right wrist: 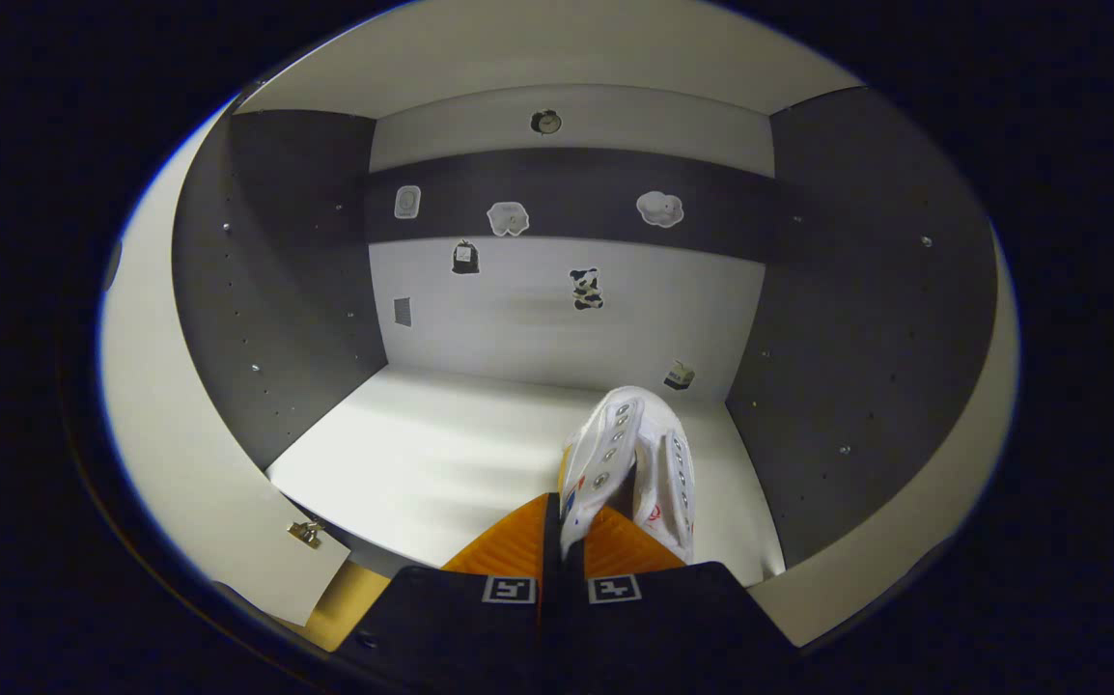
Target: Grab one shoe with the right hand and put it into the shoe cabinet, grab the other shoe with the left hand and put it into the shoe cabinet; then close the right door with the right hand and the left door with the left hand.
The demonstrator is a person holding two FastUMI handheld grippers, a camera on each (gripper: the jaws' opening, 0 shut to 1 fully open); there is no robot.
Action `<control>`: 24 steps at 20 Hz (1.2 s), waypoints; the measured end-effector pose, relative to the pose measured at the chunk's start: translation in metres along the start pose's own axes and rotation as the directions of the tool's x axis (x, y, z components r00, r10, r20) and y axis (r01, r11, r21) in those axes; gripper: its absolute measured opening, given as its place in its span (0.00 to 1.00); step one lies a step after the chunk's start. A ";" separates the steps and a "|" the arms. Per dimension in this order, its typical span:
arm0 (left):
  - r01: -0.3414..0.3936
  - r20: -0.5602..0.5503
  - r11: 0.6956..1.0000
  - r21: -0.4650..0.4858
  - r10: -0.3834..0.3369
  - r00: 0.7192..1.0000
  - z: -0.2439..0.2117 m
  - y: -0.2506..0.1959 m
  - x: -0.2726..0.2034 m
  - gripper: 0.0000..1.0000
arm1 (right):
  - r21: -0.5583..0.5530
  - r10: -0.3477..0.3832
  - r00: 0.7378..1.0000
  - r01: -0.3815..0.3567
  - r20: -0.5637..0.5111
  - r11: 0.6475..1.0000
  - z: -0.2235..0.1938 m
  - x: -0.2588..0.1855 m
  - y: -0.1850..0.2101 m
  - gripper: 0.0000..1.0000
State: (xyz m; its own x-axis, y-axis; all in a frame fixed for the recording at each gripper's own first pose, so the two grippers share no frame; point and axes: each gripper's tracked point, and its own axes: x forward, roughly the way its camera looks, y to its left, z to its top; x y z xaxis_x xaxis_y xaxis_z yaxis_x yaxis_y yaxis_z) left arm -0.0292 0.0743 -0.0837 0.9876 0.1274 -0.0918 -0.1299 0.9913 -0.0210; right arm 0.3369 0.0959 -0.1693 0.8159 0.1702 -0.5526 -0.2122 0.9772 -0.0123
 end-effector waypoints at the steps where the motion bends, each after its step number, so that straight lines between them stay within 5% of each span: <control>1: -0.005 -0.005 1.000 -0.004 0.005 1.000 -0.001 0.001 0.001 0.95 | -0.019 -0.009 1.000 0.009 -0.014 1.000 0.001 0.012 -0.003 0.05; 7: -0.046 -0.013 0.999 -0.019 0.046 0.999 -0.005 0.004 0.007 0.95 | -0.167 -0.091 0.994 0.080 -0.061 0.983 0.009 0.073 -0.026 0.05; 17: -0.073 -0.030 0.997 -0.036 0.072 0.997 -0.012 0.005 0.014 0.95 | -0.233 -0.130 0.982 0.097 -0.134 0.968 -0.016 0.106 -0.020 0.07; 24: -0.049 -0.023 0.998 -0.035 0.048 0.999 -0.010 0.001 0.011 0.95 | -0.165 -0.089 0.981 0.060 -0.173 0.984 -0.031 0.089 -0.004 0.69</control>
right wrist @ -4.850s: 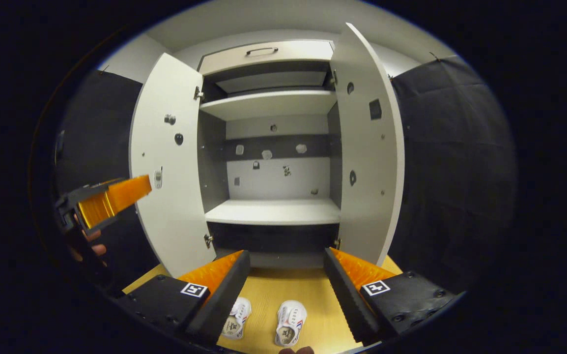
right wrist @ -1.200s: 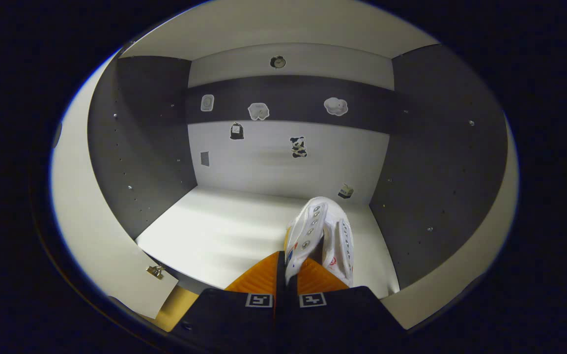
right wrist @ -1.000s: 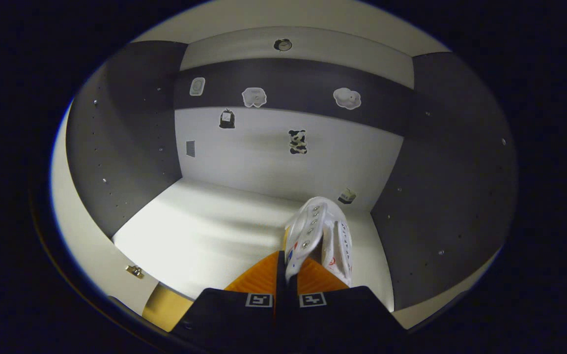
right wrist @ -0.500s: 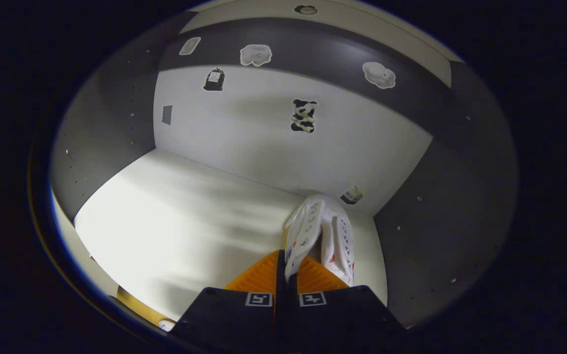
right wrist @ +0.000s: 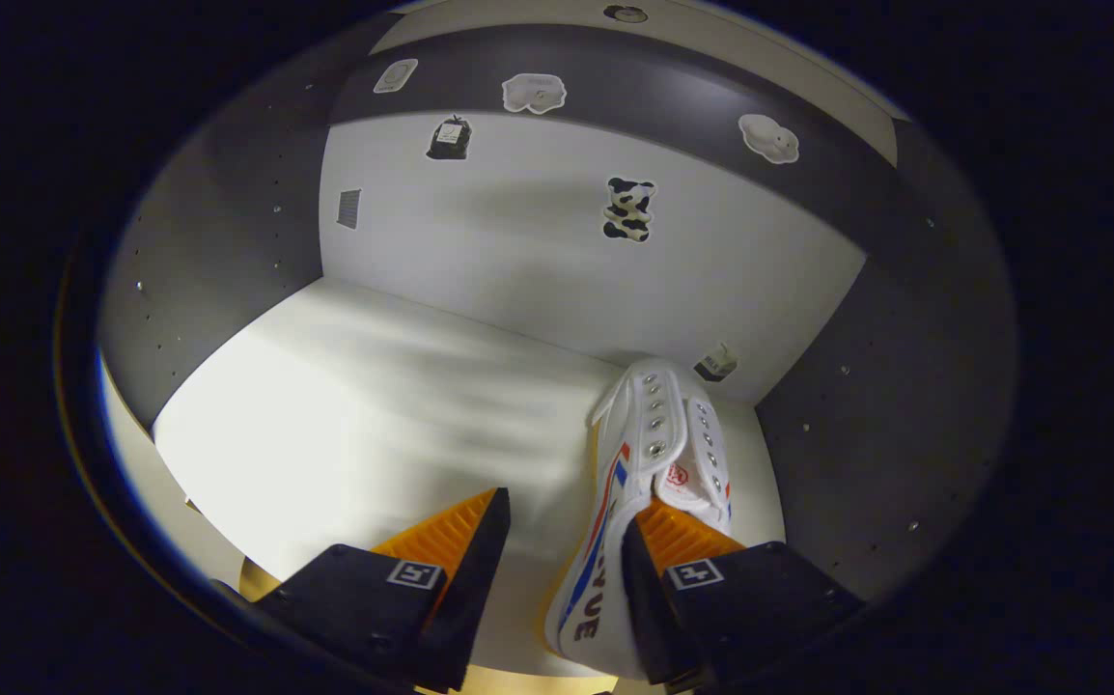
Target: Grab one shoe with the right hand and put it into the shoe cabinet, grab the other shoe with the left hand and put it into the shoe cabinet; then close the right door with the right hand and the left door with the left hand.
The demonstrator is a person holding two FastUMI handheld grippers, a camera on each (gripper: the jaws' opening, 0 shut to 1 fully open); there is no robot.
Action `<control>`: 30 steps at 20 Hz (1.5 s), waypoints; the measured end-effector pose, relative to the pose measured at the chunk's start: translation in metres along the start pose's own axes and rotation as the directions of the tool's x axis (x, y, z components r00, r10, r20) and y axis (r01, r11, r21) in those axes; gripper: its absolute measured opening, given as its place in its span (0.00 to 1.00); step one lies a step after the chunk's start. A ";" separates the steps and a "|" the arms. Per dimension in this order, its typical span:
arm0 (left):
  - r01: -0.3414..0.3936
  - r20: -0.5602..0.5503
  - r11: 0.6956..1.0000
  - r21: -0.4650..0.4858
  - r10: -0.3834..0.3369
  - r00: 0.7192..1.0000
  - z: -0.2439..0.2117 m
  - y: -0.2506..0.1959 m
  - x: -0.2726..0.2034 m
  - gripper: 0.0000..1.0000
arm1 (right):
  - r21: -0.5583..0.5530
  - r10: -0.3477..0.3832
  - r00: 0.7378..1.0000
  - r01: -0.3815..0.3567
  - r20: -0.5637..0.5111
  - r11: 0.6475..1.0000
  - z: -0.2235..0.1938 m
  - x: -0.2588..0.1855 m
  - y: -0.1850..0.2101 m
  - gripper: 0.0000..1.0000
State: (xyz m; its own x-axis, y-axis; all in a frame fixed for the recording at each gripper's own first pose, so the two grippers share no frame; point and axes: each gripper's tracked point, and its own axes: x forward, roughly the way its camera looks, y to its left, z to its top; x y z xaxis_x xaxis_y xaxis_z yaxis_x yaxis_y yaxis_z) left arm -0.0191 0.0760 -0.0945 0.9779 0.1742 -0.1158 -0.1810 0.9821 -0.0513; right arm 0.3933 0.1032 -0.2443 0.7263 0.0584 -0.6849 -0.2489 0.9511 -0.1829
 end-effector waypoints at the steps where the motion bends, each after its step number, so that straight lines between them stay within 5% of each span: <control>1: 0.002 -0.001 1.000 -0.001 -0.002 1.000 0.000 0.000 -0.001 0.95 | 0.008 -0.001 1.000 0.000 0.013 1.000 0.001 -0.005 0.000 0.75; 2: 0.004 -0.003 1.000 -0.003 -0.004 1.000 -0.001 0.000 -0.002 0.95 | 0.013 -0.008 0.999 0.008 0.036 1.000 0.004 -0.011 -0.001 0.87; 4: 0.006 -0.003 1.000 -0.005 -0.006 1.000 -0.002 0.001 -0.005 0.95 | 0.038 -0.003 0.996 0.000 0.092 0.999 0.012 -0.028 0.001 0.94; 8: 0.006 -0.001 1.000 -0.001 -0.006 1.000 -0.002 0.004 -0.011 0.95 | 0.091 -0.008 0.974 -0.013 0.227 0.996 0.034 -0.067 -0.002 0.99; 15: 0.005 -0.015 1.000 0.022 -0.004 1.000 -0.013 0.008 -0.023 0.95 | 0.183 -0.017 0.888 -0.076 0.459 0.980 0.045 -0.180 0.004 0.98; 23: 0.069 -0.016 0.995 0.068 -0.068 0.998 -0.067 -0.010 -0.044 0.95 | 0.183 -0.020 0.787 -0.119 0.616 0.976 -0.008 -0.318 0.007 0.98; 30: 0.115 -0.224 0.991 0.062 -0.099 0.970 -0.180 -0.021 -0.065 0.95 | 0.211 -0.022 0.762 -0.152 0.647 0.966 -0.072 -0.397 0.005 0.98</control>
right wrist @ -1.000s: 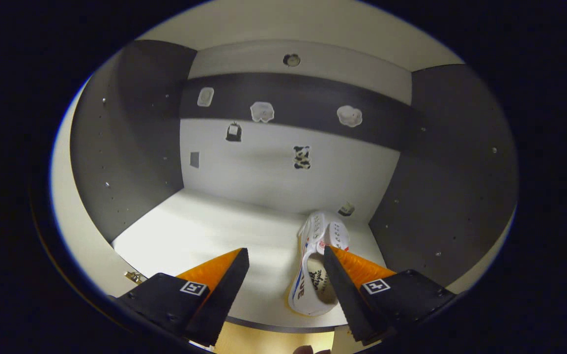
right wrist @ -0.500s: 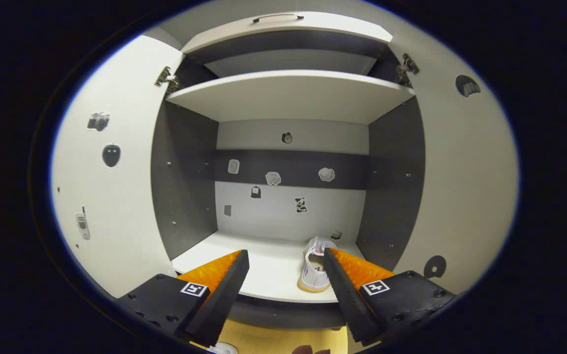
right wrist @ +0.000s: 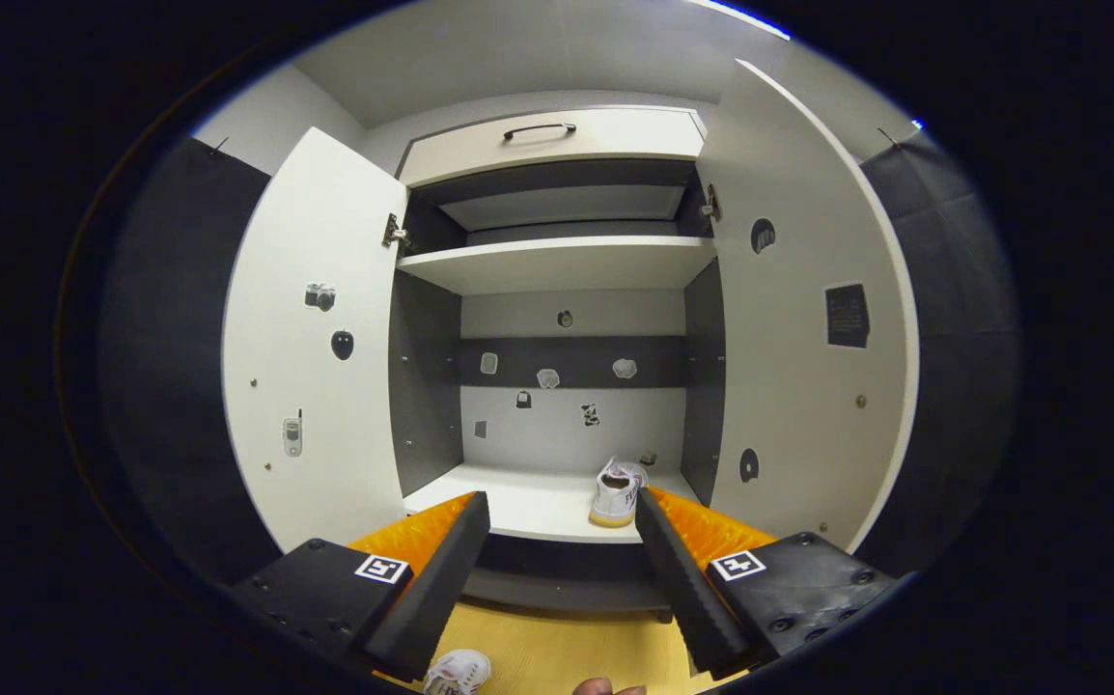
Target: Grab one shoe with the right hand and put it into the shoe cabinet, grab the other shoe with the left hand and put it into the shoe cabinet; then close the right door with the right hand and the left door with the left hand.
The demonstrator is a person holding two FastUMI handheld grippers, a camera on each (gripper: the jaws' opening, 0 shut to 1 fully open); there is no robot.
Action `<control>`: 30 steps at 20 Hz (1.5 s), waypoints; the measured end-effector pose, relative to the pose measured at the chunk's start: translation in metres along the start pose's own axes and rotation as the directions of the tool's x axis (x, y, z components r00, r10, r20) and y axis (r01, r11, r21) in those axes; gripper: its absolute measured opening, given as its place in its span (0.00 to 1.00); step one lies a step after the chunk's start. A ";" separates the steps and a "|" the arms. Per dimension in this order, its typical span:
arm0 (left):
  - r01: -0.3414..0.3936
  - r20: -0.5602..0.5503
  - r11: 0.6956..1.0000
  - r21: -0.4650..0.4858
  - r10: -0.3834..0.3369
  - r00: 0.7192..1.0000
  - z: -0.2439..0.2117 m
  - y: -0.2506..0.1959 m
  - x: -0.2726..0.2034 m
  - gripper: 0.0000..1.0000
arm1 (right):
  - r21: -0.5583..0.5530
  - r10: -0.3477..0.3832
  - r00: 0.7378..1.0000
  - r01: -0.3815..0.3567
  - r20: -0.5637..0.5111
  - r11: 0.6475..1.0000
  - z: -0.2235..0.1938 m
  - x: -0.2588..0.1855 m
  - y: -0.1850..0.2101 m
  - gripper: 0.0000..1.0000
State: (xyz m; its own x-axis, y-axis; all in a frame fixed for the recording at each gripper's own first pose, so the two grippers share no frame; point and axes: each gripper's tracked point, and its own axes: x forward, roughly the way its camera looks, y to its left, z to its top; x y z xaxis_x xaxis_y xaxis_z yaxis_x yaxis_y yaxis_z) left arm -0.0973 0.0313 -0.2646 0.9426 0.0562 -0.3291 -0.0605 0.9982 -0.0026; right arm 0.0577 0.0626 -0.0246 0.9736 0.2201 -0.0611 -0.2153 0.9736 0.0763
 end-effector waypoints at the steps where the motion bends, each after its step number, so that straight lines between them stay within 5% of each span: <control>1: 0.002 -0.028 1.000 0.018 -0.002 1.000 -0.015 -0.001 0.004 0.95 | 0.001 -0.004 1.000 0.004 0.000 1.000 -0.001 -0.011 -0.002 0.98; 12: 0.030 -0.318 0.998 0.049 -0.013 0.948 -0.156 -0.007 0.077 0.94 | -0.064 -0.033 0.999 0.035 0.020 0.997 0.014 -0.080 -0.034 0.98; 18: 0.031 -0.322 0.997 0.064 -0.009 0.947 -0.176 -0.005 0.113 0.84 | -0.093 -0.042 0.999 0.044 0.023 0.995 0.019 -0.092 -0.054 0.98; 24: 0.051 -0.320 0.996 0.069 -0.026 0.947 -0.183 -0.003 0.140 0.52 | -0.099 -0.121 0.993 0.119 -0.010 0.988 0.013 -0.091 -0.088 0.97; 30: -0.003 -0.321 0.995 0.101 0.035 0.946 -0.186 0.015 0.152 0.26 | -0.134 -0.177 0.984 0.171 -0.033 0.976 0.003 -0.096 -0.105 0.98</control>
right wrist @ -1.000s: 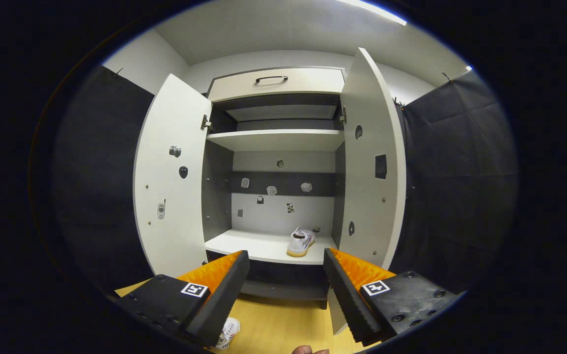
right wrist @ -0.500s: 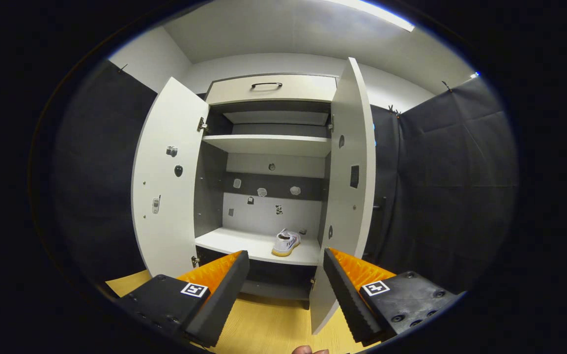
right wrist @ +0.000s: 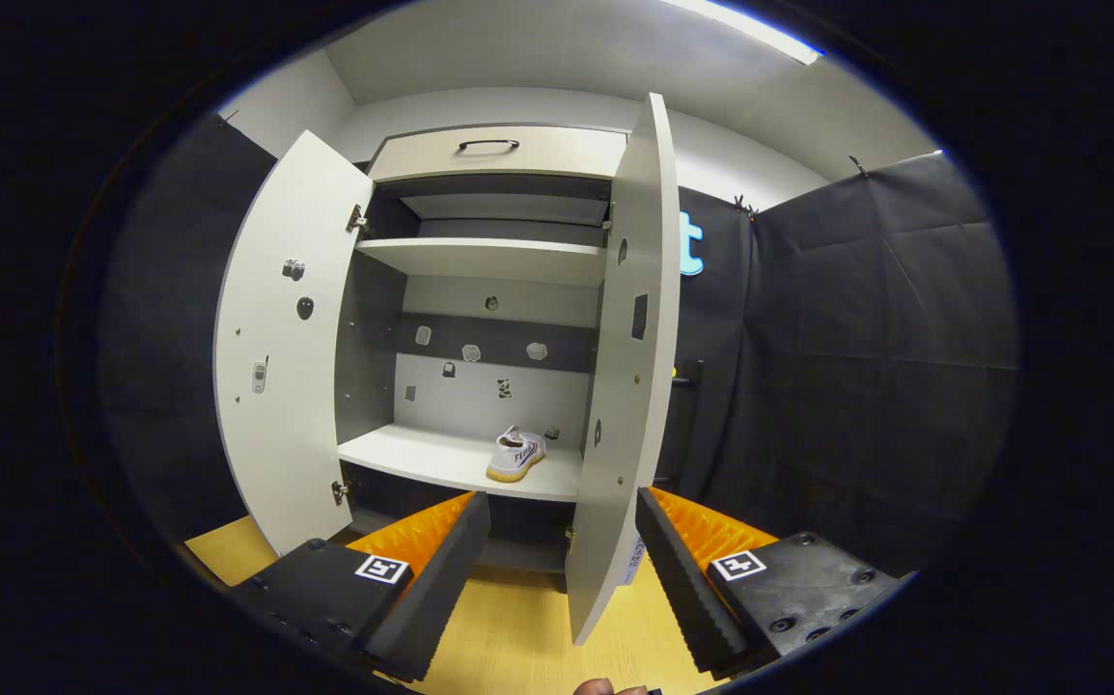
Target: Grab one shoe with the right hand and put it into the shoe cabinet, grab the other shoe with the left hand and put it into the shoe cabinet; then close the right door with the right hand and the left door with the left hand.
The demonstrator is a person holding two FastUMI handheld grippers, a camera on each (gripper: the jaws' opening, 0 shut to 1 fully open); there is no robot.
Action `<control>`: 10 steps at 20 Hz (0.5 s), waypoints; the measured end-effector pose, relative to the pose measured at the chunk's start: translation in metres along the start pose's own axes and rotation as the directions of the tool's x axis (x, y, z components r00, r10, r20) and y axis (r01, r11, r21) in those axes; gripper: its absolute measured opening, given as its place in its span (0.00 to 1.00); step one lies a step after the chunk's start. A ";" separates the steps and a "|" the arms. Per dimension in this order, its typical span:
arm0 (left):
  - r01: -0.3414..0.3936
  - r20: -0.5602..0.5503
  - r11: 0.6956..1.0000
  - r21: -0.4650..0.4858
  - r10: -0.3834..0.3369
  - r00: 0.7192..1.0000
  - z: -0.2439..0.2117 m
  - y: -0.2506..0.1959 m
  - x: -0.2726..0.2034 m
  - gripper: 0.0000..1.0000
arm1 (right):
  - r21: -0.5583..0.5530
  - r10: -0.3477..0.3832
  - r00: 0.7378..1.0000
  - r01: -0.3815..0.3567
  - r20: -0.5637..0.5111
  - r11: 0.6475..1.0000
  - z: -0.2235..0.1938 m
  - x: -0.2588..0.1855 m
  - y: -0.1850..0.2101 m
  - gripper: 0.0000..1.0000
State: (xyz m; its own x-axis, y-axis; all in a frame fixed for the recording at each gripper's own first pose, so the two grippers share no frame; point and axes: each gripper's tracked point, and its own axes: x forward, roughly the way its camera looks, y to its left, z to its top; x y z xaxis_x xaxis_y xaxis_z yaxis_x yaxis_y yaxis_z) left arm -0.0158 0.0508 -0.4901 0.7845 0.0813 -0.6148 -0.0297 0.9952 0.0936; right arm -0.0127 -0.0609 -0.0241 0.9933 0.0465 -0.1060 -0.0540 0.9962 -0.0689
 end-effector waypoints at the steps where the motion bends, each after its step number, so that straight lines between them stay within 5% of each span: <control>1: -0.008 -0.014 1.000 0.006 0.008 1.000 -0.002 0.003 0.001 0.15 | -0.007 -0.011 1.000 0.011 -0.004 1.000 -0.001 0.000 -0.003 0.98; 10: 0.047 -0.026 0.998 -0.048 -0.048 0.999 0.038 -0.008 -0.024 0.05 | 0.006 -0.025 0.999 0.025 0.037 1.000 0.015 0.000 -0.011 0.98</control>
State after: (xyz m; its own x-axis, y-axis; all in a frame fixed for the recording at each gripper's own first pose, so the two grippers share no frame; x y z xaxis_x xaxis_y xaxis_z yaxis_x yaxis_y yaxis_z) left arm -0.0114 0.0383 -0.4465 0.7688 0.0347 -0.6385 -0.0225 0.9994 0.0273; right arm -0.0111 -0.0710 -0.0085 0.9974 0.0244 -0.0677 -0.0288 0.9975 -0.0653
